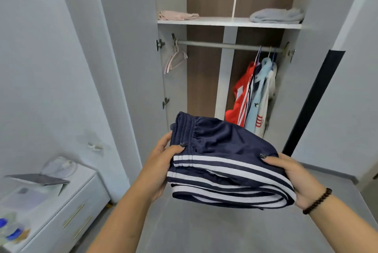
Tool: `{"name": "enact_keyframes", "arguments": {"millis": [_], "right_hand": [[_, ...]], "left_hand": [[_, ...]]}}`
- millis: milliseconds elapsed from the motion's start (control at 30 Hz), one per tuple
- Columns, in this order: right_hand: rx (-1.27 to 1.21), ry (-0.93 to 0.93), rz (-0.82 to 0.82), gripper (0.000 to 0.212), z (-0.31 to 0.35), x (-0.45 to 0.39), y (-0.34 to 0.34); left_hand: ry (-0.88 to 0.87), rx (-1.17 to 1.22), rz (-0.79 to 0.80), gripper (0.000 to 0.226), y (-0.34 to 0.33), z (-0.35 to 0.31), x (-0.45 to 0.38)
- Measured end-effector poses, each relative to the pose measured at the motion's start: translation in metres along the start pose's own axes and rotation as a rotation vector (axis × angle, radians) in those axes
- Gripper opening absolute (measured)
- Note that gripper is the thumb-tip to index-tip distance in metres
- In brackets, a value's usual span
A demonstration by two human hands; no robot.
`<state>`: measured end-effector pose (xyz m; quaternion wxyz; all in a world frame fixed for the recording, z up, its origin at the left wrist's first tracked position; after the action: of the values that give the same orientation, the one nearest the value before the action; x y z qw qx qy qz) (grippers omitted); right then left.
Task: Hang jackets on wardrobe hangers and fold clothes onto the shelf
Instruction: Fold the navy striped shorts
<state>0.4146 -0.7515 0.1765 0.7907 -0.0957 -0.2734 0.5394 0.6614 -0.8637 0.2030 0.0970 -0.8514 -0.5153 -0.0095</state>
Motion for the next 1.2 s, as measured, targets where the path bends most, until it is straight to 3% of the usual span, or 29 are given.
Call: {"name": "enact_keyframes", "arguments": {"millis": [167, 333, 433, 733, 967, 1033, 1133, 1167, 1200], "right_hand": [[0.009, 0.097, 0.088, 0.046, 0.035, 0.001, -0.051], [0.062, 0.190, 0.138, 0.079, 0.059, -0.006, -0.086], [0.056, 0.262, 0.156, 0.055, 0.075, -0.015, -0.095], [0.070, 0.390, 0.159, 0.056, 0.139, -0.078, -0.097], [0.012, 0.439, 0.104, 0.056, 0.198, -0.179, -0.069], [-0.018, 0.449, 0.066, 0.063, 0.216, -0.207, -0.063], [-0.028, 0.475, 0.034, 0.109, 0.250, -0.245, -0.061], [-0.020, 0.493, 0.021, 0.110, 0.262, -0.257, -0.059], [-0.006, 0.506, 0.019, 0.097, 0.273, -0.267, -0.060]], "left_hand": [[-0.089, -0.045, 0.033, 0.037, 0.018, -0.055, -0.003], [-0.157, -0.082, 0.043, 0.034, 0.035, -0.092, -0.015], [-0.178, -0.070, 0.048, 0.032, 0.039, -0.108, -0.030], [-0.183, -0.064, 0.085, 0.026, 0.017, -0.142, -0.135], [-0.178, -0.079, 0.109, 0.025, -0.010, -0.166, -0.260], [-0.167, -0.088, 0.126, 0.026, -0.019, -0.173, -0.297], [-0.178, -0.069, 0.138, 0.026, -0.031, -0.186, -0.348], [-0.184, -0.064, 0.138, 0.027, -0.034, -0.190, -0.363], [-0.192, -0.058, 0.138, 0.027, -0.037, -0.195, -0.378]]}}
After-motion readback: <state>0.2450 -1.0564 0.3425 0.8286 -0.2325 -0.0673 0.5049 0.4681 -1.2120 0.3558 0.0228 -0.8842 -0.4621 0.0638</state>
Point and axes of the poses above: each hand's wrist, its own x-axis away from the middle knuckle, its own y-axis out of the back of the hand, z = x × y, the point moved 6 cm from there along -x, towards the middle knuckle, and after that the axes turned 6 degrees about -x, right-handed, at the moved point
